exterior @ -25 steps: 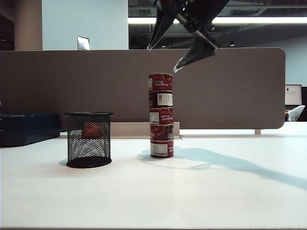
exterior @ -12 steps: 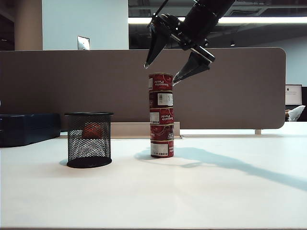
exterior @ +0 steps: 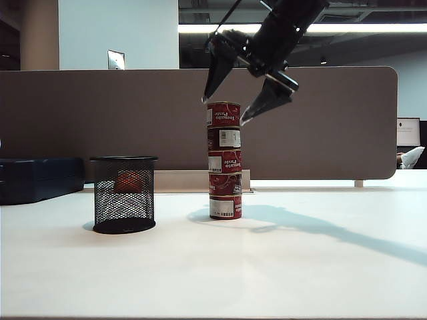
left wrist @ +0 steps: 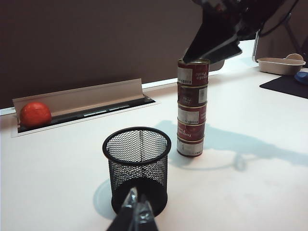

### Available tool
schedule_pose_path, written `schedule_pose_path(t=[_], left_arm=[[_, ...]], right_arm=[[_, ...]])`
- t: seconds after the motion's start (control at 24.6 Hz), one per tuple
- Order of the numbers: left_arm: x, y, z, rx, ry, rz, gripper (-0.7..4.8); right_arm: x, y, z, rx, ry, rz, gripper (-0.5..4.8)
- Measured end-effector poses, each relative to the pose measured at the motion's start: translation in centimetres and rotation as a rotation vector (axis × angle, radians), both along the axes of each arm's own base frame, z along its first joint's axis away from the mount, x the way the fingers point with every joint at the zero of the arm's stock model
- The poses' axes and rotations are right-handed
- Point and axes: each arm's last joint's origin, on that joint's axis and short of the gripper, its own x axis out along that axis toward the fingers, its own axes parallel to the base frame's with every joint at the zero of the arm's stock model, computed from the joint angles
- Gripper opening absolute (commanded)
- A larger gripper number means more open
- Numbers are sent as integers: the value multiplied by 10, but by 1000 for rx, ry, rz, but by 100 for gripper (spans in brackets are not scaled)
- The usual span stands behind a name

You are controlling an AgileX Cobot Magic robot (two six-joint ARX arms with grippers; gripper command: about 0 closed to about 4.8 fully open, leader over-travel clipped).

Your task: Take a can of tomato sauce from the stacked ones and place it on the table.

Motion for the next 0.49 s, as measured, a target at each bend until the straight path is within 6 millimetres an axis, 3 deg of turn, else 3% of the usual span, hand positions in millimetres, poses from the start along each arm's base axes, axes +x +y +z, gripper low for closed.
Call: schedule_pose_path(t=[0.49], left_arm=[[0, 0, 0, 0, 0, 0, -6]], right_arm=[[4, 3, -10, -4, 26, 8, 479]])
